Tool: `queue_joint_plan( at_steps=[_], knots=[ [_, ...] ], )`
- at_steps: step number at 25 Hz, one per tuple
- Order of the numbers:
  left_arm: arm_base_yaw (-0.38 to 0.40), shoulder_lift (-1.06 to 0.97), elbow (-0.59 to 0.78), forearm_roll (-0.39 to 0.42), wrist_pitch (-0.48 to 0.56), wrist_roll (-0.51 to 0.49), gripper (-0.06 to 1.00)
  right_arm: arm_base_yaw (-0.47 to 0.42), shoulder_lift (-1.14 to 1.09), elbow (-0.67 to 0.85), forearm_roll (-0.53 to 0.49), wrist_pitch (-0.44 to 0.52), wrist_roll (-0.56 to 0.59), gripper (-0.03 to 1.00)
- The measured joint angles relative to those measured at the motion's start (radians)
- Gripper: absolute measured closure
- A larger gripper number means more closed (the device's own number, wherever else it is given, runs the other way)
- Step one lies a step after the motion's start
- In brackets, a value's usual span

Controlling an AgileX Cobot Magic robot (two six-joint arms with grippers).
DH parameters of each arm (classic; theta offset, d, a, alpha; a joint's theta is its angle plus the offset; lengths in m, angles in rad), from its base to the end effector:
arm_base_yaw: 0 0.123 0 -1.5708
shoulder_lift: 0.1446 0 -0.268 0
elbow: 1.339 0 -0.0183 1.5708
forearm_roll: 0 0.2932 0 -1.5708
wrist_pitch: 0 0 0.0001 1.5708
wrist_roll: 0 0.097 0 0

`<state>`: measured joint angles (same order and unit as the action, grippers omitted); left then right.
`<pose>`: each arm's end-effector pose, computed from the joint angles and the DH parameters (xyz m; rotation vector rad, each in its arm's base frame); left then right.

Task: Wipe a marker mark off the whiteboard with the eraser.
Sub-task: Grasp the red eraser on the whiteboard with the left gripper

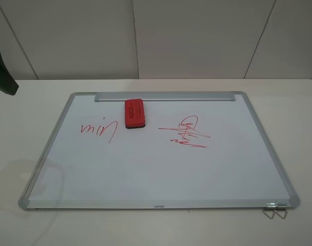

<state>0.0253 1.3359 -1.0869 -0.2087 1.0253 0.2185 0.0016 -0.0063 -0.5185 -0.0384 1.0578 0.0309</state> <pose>0.3050 -0.0095 0.2725 0.1628 2.7260 -0.2067 0.0515 -0.0032 0.3015 0.0318 2.0159 -0.0251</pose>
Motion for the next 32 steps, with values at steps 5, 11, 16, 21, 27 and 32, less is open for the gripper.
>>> queue_joint_plan(
  at_steps=[5, 11, 16, 21, 27, 32],
  knots=[
    [0.0, 0.0, 0.0, -0.016, 0.0, 0.001, 0.17, 0.0, 0.0, 0.0, 0.0, 0.0, 0.0, 0.14],
    [-0.04, 0.046, -0.004, -0.096, -0.01, 0.001, 0.17, 0.0, 0.0, 0.0, 0.0, 0.0, 0.0, 0.14],
    [-0.163, 0.133, -0.032, -0.101, -0.083, -0.033, 0.17, 0.0, 0.0, 0.0, 0.0, 0.0, 0.0, 0.14],
    [-0.293, 0.301, -0.162, -0.017, -0.102, -0.183, 0.17, 0.0, 0.0, 0.0, 0.0, 0.0, 0.0, 0.14],
    [-0.441, 0.557, -0.482, 0.12, 0.049, -0.362, 0.17, 0.0, 0.0, 0.0, 0.0, 0.0, 0.0, 0.14],
    [-0.531, 0.778, -0.758, 0.186, 0.167, -0.482, 0.17, 0.0, 0.0, 0.0, 0.0, 0.0, 0.0, 0.14]
  ],
)
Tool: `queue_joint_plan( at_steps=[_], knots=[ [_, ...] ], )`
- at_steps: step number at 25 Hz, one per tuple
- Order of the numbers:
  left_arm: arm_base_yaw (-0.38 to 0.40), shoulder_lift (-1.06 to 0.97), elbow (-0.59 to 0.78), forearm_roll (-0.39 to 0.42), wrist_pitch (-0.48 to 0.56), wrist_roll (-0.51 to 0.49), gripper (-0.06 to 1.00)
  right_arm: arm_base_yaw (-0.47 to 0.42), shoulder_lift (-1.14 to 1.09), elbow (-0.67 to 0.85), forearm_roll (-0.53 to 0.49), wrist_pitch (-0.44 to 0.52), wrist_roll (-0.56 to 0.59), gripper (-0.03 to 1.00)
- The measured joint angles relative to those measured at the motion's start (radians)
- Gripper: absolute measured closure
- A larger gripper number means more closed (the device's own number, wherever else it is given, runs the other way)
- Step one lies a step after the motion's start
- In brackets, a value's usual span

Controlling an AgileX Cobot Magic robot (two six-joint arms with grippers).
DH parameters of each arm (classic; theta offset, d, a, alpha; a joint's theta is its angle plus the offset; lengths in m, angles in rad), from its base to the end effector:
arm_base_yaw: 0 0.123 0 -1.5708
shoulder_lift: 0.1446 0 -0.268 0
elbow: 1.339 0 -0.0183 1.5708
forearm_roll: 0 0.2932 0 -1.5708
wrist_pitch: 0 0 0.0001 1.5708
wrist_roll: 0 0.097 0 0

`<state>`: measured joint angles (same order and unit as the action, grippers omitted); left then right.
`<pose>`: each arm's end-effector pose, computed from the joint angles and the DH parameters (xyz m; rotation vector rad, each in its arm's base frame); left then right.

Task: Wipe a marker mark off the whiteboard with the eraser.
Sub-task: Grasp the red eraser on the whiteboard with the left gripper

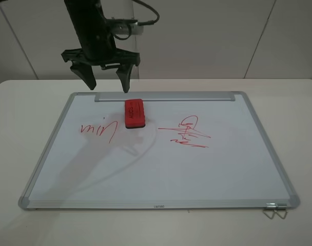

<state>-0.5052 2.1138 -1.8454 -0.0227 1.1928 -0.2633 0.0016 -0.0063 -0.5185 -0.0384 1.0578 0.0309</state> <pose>0.4196 -0.2344 0.2001 0.3484 2.9436 -0.1398 0.0515 -0.0032 0.3015 0.0318 2.0159 -0.0251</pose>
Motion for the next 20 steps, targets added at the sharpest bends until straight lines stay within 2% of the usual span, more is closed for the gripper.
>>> queue_joint_plan(
  at_steps=[5, 12, 20],
  knots=[
    [-0.046, 0.128, -0.138, 0.006, 0.0, -0.063, 0.17, 0.0, 0.0, 0.0, 0.0, 0.0, 0.0, 0.14],
    [-0.05, 0.152, -0.146, 0.039, 0.0, -0.127, 0.17, 0.0, 0.0, 0.0, 0.0, 0.0, 0.0, 0.14],
    [-0.042, 0.182, -0.132, 0.043, -0.022, -0.18, 0.17, 0.0, 0.0, 0.0, -0.001, 0.0, 0.0, 0.14]
  ],
)
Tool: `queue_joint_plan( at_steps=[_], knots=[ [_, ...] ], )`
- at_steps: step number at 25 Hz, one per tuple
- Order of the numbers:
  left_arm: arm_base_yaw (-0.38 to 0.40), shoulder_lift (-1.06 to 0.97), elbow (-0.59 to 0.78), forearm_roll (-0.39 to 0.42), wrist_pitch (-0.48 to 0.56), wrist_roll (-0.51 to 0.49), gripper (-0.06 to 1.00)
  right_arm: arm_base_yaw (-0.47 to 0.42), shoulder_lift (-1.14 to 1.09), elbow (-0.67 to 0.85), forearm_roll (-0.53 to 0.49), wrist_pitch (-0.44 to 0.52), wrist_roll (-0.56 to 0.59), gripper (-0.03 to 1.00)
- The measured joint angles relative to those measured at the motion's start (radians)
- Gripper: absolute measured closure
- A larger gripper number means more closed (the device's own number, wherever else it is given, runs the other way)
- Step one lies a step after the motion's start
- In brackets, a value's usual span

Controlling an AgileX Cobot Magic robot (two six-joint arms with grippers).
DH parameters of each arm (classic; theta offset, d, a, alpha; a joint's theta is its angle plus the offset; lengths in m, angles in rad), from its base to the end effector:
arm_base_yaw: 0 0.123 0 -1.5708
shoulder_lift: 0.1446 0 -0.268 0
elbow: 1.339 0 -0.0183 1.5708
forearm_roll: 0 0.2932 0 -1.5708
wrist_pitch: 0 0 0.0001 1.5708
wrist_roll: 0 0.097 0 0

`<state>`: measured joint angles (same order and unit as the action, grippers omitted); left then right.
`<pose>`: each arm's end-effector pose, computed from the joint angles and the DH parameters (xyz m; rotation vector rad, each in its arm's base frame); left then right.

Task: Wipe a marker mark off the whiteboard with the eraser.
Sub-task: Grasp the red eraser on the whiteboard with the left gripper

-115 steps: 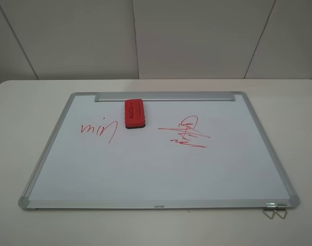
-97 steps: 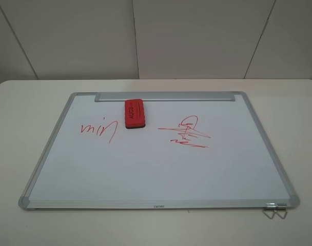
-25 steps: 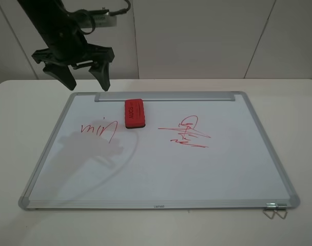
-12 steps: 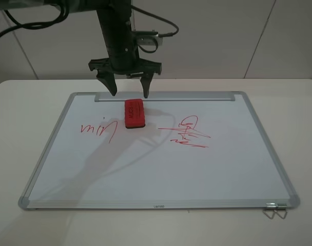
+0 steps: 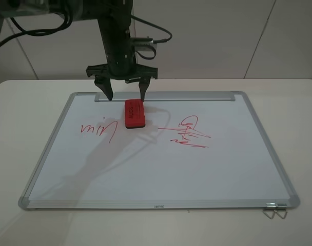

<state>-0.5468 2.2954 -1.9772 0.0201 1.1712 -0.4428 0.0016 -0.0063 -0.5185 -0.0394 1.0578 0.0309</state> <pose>0.4370 -0.2639 0.1510 0.1643 2.9781 -0.0945 0.0515 -0.0032 0.3015 0.0319 2.0158 -0.0262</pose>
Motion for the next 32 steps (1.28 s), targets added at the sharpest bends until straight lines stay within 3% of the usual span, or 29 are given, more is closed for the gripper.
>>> queue_joint_plan(
  at_steps=[11, 32],
  knots=[
    [0.001, 0.067, 0.003, -0.005, -0.092, -0.049, 0.17, 0.0, 0.0, 0.0, 0.0, 0.0, 0.0, 0.14],
    [0.001, 0.127, 0.005, 0.004, -0.148, -0.115, 0.17, 0.0, 0.0, 0.0, 0.0, 0.0, 0.0, 0.14]
  ],
)
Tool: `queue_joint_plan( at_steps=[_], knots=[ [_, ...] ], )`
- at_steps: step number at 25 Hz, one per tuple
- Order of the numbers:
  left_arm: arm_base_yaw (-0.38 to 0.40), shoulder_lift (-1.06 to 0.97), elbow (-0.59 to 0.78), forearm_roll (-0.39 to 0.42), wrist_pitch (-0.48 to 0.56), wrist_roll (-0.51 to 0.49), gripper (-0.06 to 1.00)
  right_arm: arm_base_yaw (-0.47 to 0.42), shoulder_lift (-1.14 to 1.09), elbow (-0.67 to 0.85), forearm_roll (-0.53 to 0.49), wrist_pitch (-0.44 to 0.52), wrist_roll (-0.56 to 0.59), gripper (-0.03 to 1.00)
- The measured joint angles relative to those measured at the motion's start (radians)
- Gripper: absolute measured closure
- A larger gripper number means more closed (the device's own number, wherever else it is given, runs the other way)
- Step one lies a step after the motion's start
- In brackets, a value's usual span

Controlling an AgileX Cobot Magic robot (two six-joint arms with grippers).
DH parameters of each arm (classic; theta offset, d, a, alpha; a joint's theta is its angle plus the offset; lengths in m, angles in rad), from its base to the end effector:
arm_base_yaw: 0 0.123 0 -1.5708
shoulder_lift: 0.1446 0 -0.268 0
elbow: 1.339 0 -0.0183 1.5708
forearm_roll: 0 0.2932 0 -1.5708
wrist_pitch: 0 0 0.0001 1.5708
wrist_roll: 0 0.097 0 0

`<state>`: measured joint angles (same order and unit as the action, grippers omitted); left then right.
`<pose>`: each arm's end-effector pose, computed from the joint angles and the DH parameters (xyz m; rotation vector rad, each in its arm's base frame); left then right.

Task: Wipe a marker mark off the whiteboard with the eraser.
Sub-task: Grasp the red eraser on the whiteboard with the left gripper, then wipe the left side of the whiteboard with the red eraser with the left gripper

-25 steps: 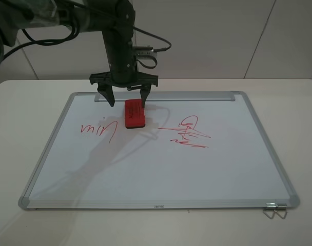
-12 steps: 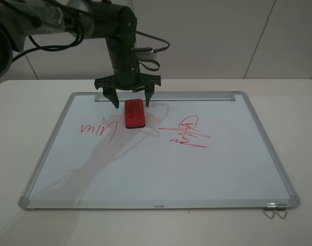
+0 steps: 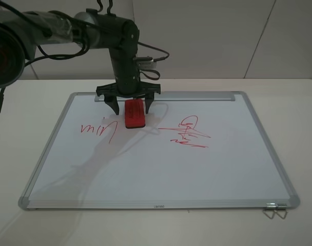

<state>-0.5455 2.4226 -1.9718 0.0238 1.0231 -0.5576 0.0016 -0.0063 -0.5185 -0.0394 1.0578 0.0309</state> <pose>0.4483 -0.2698 0.0861 -0.0024 2.9714 -0.1166 0.0515 -0.0032 0.3015 0.0319 2.0158 -0.0262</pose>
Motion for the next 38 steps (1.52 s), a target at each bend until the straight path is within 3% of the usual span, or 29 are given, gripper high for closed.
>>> queue_joint_plan(
  at_steps=[14, 21, 38],
  knots=[
    [0.0, 0.006, 0.0, -0.024, -0.037, 0.0, 0.18, 0.0, 0.0, 0.0, 0.0, 0.0, 0.0, 0.14],
    [0.0, 0.01, 0.0, -0.018, -0.015, 0.0, 0.37, 0.0, 0.0, 0.0, 0.0, 0.0, 0.0, 0.14],
    [0.0, 0.01, 0.0, -0.014, -0.014, 0.0, 0.37, 0.0, 0.0, 0.0, 0.0, 0.0, 0.0, 0.14]
  ],
)
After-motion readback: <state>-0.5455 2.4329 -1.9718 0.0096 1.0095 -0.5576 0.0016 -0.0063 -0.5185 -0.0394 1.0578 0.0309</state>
